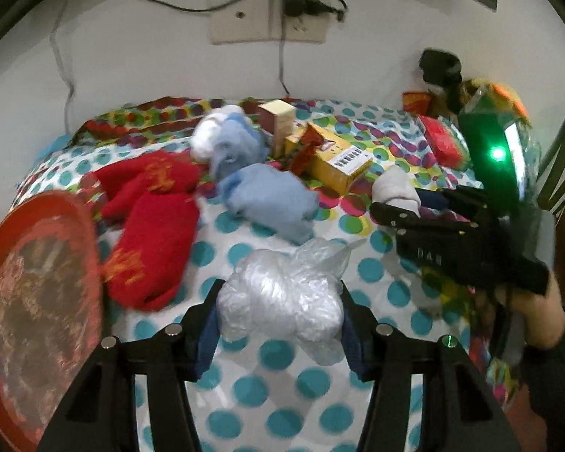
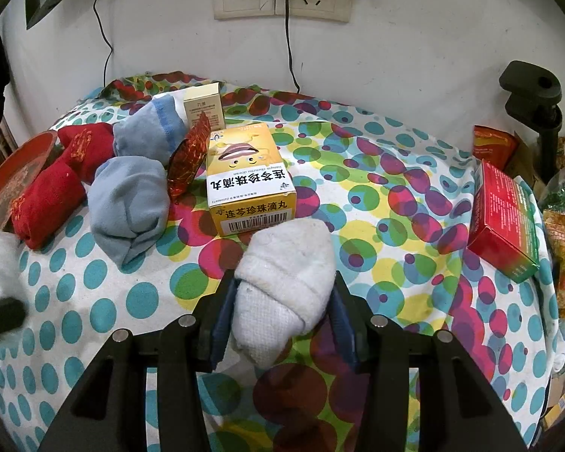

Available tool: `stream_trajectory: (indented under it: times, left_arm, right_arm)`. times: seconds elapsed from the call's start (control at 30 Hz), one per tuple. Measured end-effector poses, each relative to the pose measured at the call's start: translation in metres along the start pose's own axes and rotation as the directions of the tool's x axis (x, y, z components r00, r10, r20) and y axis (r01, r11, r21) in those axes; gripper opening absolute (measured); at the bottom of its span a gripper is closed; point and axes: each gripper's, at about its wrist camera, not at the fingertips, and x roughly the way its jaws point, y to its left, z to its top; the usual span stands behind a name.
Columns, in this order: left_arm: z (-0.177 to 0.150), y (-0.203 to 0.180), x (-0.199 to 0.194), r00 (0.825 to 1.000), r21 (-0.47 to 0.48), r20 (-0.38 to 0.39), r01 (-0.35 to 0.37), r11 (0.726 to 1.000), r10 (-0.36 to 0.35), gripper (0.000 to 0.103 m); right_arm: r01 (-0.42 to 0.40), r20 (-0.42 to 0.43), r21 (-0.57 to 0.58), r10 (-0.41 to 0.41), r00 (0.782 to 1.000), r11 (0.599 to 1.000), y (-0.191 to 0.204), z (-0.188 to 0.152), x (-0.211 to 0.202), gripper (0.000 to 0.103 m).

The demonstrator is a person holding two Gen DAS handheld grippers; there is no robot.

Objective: Organize objects
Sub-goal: 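Carry the plastic bag onto the red tray and open the left gripper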

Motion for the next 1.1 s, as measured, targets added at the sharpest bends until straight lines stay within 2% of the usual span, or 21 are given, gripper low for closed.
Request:
stream_trajectory:
  times: [0.1,0.2,0.33,0.47,0.7,0.8,0.97,1.03,1.1]
  left_arm:
    - [-0.008,0.021,-0.018,0.999,-0.029,0.014,-0.036,0.999,0.036,0.056]
    - [-0.014,0.048,-0.033,0.994,-0.052,0.023,-0.103,0.993,0.104,0.056]
    - [-0.014,0.100,-0.047,0.983,-0.133,0.016,-0.178,0.975,0.181,0.056]
    - [-0.013,0.160,-0.057,0.968,-0.237,0.009,-0.243,0.941,0.252,0.056]
    - [-0.006,0.250,-0.052,0.937,-0.335,-0.035,-0.337,0.880,0.346,0.056]
    - [-0.003,0.278,-0.046,0.939,-0.359,-0.060,-0.338,0.870,0.340,0.056]
    - [0.003,0.313,-0.029,0.927,-0.373,-0.096,-0.370,0.851,0.361,0.057]
    - [0.006,0.324,-0.021,0.931,-0.382,-0.106,-0.362,0.850,0.349,0.059]
    - [0.009,0.332,-0.014,0.923,-0.381,-0.129,-0.385,0.841,0.364,0.059]
  right_arm:
    - [-0.001,0.000,0.001,0.001,1.000,1.000,0.000,0.000,0.000,0.045]
    - [-0.001,-0.001,0.001,0.001,1.000,1.000,0.001,0.000,0.000,0.045]
    - [-0.001,-0.001,0.002,0.001,1.000,1.000,0.000,0.000,0.000,0.045]
    - [0.000,0.000,0.002,0.000,1.000,1.000,0.000,0.000,0.000,0.045]
    - [0.001,0.000,0.001,-0.001,1.000,1.000,0.000,-0.001,0.001,0.045]
    - [0.001,0.000,0.001,-0.001,1.000,1.000,0.000,-0.001,0.001,0.045]
    - [0.003,0.000,0.001,-0.003,1.000,1.000,0.001,-0.001,0.001,0.046]
    - [0.004,-0.001,0.003,-0.004,1.000,1.000,0.000,-0.002,0.001,0.046]
    - [0.004,-0.001,0.001,-0.004,1.000,1.000,0.000,-0.002,0.001,0.047]
